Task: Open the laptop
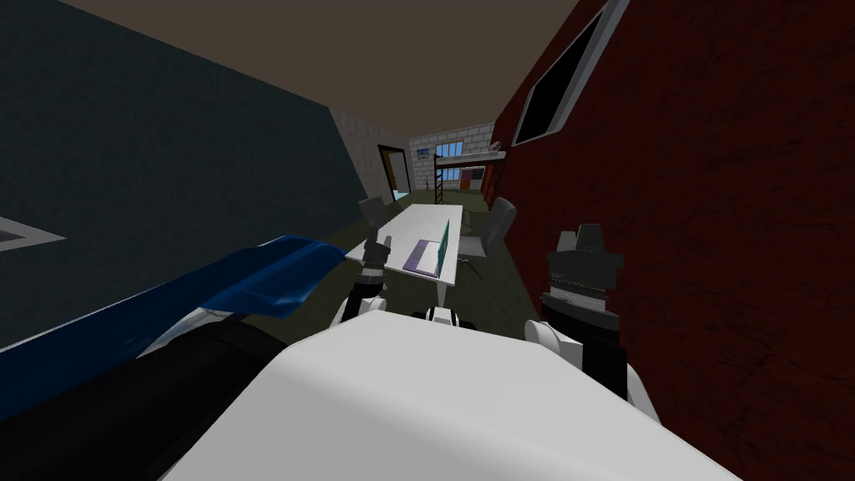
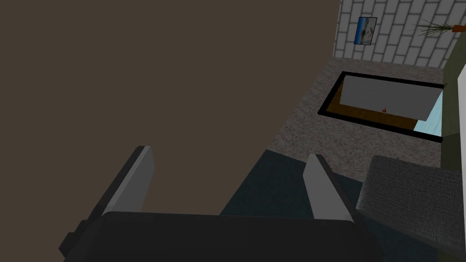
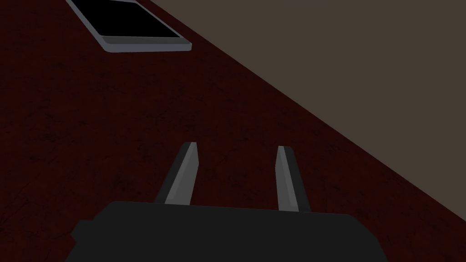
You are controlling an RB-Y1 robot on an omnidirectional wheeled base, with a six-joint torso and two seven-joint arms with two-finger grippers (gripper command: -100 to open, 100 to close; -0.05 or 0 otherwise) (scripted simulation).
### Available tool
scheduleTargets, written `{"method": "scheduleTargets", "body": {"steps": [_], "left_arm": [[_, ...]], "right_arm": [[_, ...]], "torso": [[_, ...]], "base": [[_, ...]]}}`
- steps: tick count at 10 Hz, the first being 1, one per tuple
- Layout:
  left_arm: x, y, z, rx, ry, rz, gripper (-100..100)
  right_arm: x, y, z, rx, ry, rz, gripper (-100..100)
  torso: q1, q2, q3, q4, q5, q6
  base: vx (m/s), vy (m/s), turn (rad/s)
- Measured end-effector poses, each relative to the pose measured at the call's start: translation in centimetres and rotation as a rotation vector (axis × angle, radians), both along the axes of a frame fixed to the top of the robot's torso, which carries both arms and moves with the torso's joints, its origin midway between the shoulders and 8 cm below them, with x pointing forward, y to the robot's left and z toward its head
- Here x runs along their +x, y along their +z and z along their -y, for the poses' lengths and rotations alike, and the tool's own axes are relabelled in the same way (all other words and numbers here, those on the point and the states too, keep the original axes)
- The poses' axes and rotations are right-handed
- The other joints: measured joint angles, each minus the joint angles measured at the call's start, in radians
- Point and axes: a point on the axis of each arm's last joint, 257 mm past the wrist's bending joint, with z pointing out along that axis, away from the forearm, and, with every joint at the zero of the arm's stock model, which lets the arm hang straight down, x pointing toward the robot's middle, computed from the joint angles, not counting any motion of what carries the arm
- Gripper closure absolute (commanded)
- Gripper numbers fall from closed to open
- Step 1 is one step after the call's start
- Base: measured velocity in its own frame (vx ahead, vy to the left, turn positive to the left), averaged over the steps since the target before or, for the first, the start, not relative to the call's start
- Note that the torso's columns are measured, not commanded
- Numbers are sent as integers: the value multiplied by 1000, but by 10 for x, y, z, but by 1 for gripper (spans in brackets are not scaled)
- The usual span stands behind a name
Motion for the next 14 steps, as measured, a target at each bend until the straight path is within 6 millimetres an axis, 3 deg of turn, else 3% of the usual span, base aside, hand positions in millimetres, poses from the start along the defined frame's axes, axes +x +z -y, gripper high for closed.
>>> {"method": "scheduleTargets", "body": {"steps": [6, 14], "left_arm": [[22, -45, -3, 91, 42, -160, -100], [35, -111, -15, 256, 87, -374, -100]], "right_arm": [[0, 0, 0, 0, 0, 0, 0], [0, 0, 0, 0, 0, 0, 0]], "torso": [[1, 0, 0, 0, 0, 0], [3, -1, 0, 0, 1, 0]], "base": [[-12, -104, -66], [-11, -95, -61]]}}
